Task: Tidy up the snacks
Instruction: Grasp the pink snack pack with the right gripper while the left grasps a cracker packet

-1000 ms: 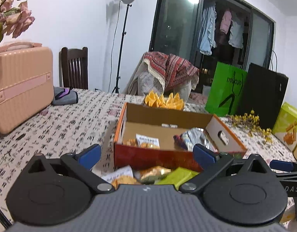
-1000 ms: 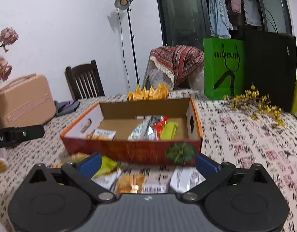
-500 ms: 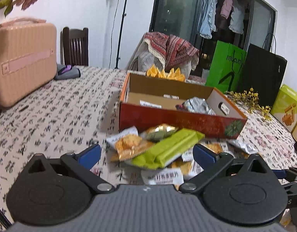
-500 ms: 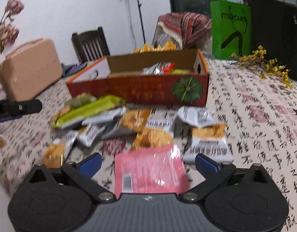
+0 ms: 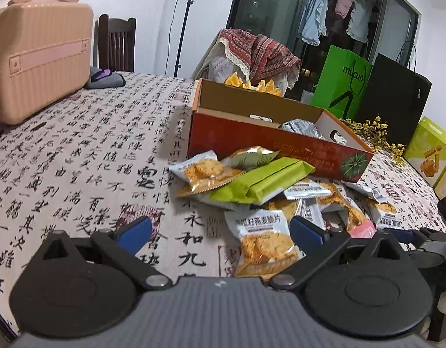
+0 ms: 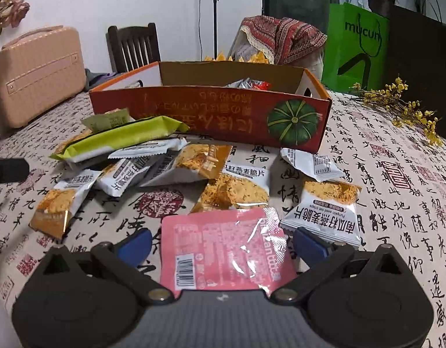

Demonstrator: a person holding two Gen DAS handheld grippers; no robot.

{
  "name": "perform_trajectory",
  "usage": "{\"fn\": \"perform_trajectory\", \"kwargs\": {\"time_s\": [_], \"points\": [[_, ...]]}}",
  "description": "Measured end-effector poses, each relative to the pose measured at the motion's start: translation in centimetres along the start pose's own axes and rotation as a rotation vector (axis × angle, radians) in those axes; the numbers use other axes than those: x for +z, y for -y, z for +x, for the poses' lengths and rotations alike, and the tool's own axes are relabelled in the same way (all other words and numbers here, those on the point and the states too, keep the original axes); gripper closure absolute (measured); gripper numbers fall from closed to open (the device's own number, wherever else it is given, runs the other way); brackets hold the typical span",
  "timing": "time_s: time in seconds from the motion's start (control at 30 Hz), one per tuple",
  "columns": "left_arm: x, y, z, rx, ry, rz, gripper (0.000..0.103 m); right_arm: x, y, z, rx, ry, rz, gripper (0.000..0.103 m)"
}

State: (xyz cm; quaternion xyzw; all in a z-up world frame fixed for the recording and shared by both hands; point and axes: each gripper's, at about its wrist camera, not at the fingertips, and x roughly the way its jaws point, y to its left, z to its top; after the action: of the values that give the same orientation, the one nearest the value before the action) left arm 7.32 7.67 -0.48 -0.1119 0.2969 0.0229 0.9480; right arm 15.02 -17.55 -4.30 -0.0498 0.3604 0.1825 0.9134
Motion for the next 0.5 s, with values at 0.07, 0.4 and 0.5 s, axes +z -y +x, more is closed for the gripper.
{"fn": "perform_trajectory", "kwargs": {"time_s": [0.07,0.4,0.5], "points": [[-0.1,-0.2,0.0,0.001,-0.006,-0.002,0.0,-0.1,0.1,-0.1,0.009,0.008,-0.007,0.002],[-0.2,-0.8,0.5,0.007,-0.022,-0.014,0.0,-1.6,0.8,-2.0,0.038,0.077,-0.016,0.031],[-0.3,-0.3,0.9,-0.003,-0.032,-0.009,0.0,-1.7,1.5,-2.4,0.058,0.097,0.009,0.054]]}}
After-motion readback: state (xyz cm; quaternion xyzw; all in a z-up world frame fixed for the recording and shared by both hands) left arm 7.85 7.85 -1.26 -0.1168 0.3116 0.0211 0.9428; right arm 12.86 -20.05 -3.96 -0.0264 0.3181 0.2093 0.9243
